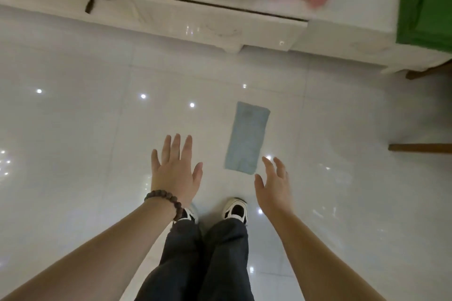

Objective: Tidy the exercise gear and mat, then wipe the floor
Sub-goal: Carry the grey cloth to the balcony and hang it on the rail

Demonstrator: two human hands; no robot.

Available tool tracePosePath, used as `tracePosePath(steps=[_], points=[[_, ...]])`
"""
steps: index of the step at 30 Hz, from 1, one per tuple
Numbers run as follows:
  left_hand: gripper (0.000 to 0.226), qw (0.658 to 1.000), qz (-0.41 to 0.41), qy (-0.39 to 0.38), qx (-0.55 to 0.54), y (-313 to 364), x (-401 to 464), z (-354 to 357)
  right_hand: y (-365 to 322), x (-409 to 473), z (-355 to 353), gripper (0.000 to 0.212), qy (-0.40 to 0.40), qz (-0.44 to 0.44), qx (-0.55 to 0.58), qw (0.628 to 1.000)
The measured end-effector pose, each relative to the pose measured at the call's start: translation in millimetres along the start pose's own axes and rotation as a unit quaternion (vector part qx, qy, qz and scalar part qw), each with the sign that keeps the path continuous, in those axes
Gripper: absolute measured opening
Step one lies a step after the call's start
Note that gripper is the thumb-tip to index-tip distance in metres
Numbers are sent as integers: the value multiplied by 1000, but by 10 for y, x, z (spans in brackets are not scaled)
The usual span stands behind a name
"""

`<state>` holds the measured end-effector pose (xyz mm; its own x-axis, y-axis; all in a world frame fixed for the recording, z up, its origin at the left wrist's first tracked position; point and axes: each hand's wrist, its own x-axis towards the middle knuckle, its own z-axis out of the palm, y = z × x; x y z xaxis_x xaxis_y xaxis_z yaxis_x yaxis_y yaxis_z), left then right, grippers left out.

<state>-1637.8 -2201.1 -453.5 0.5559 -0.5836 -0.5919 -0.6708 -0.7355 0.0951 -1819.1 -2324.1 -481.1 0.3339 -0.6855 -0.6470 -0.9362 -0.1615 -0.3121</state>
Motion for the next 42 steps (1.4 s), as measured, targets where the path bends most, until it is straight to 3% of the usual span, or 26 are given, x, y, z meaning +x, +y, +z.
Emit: tracePosePath(steps=[3,8,14,16,21,24,29,32,42], points=[[66,1000,23,-9,17,25,698,787,341,879,701,59,-1,30,44,999],[67,1000,23,7,3,-49,1613,1858,867,2195,1600,89,42,63,62,995],[70,998,10,14,-54,-92,2100,2493,996,2906,2121,102,155,150,127,968],[71,996,5,26,-82,-61,2171,2540,947,2977,2238,90,177,179,161,954],[71,995,12,28,-99,7,2174,2470,851,3015,2224,25,127,171,263,941],[71,995,18,36,-94,6,2117,2252,800,2883,2033,6,136,109,270,947],[70,992,22,67,-103,102,1842,1614,573,2380,1307,13,173,14,272,946],[70,991,35,81,-102,243,1611,1087,358,1976,666,5,171,-15,304,937],[69,967,109,193,-127,1019,102,-1705,-633,10,-1960,8,244,-65,310,917]])
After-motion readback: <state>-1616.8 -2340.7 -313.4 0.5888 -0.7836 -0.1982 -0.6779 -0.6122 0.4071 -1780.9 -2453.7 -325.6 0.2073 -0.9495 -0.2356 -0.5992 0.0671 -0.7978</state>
